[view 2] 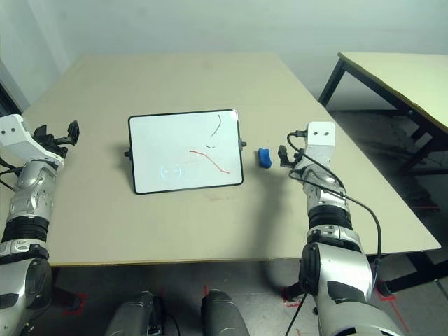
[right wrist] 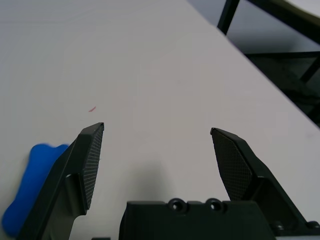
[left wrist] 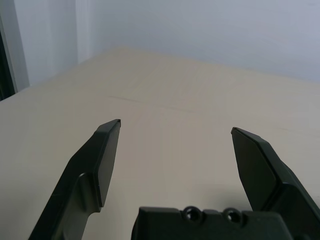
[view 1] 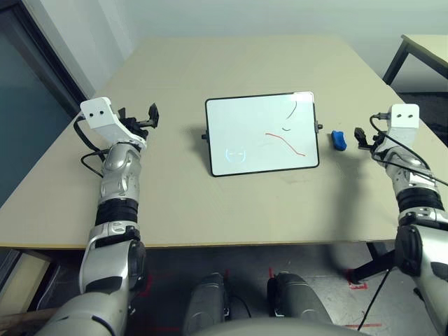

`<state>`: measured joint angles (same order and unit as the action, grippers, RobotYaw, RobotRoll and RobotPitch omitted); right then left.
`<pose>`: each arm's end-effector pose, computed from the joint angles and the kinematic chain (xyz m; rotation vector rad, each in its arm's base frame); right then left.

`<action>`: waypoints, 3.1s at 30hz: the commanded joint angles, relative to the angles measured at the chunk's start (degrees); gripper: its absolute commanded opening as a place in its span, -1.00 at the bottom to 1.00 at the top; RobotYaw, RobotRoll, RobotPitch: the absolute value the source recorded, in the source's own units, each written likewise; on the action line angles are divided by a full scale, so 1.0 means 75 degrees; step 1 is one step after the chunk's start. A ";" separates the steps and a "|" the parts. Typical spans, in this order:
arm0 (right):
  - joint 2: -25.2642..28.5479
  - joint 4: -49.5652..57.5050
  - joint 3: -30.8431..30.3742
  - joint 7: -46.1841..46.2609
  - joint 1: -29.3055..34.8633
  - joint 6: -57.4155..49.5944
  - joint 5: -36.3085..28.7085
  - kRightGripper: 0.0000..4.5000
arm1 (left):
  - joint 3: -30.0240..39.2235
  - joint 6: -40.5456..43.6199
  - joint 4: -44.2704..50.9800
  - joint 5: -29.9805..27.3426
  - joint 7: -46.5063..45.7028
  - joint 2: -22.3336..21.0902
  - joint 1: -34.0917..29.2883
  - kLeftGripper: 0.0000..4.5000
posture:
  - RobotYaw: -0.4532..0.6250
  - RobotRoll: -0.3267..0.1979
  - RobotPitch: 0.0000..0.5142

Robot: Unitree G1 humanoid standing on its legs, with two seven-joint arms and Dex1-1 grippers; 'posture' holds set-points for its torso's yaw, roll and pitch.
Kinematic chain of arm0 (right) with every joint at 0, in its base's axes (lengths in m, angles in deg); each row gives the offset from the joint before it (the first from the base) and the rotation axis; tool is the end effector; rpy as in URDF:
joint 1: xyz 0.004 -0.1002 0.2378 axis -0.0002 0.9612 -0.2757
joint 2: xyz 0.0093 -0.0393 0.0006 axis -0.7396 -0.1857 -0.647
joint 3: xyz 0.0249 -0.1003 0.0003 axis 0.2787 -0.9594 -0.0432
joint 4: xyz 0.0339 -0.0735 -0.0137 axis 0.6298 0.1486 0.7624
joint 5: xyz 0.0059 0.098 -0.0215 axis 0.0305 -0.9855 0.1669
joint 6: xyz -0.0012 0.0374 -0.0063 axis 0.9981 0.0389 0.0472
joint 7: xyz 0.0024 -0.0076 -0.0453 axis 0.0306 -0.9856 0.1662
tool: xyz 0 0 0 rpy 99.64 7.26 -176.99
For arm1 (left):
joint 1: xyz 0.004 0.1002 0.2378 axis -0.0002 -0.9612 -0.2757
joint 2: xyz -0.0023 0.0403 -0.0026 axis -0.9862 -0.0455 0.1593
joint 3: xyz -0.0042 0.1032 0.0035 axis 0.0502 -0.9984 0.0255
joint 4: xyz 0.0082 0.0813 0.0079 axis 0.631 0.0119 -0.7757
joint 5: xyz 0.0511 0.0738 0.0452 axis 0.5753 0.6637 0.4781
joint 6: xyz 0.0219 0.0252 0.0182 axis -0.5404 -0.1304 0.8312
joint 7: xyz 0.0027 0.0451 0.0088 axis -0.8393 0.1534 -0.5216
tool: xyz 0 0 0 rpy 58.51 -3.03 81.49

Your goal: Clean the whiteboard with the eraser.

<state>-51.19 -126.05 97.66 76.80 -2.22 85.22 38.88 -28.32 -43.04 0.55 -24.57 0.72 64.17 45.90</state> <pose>0.3140 -0.3007 0.1235 -0.0287 0.1379 -0.2553 0.3022 0.2806 0.1251 -0.0609 -0.1706 0.1742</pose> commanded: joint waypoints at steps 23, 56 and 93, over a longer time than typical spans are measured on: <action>-0.0510 0.2059 -0.1315 -0.1053 -0.0132 -0.3704 0.0149 0.98 | -0.1603 0.2981 0.1931 -0.0471 0.3611 -0.0623 0.0941 1.00 | -0.38 0.25 -0.92; -0.0758 0.0948 -0.0834 -0.0256 -0.0824 -0.2855 0.0442 -0.74 | -0.3107 0.4159 0.3308 -0.0286 0.4156 0.0773 0.0882 1.00 | -0.32 0.25 -0.99; -0.2458 0.5343 -0.2050 -0.1073 -0.0059 -0.6650 -0.0352 -0.75 | -0.3148 0.4860 0.3729 -0.0348 0.4259 0.0637 0.0865 1.00 | -0.33 0.25 -0.86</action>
<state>-70.05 -84.50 82.01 67.77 -2.62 34.24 35.36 -51.85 -7.26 27.51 -27.19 32.76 69.02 52.88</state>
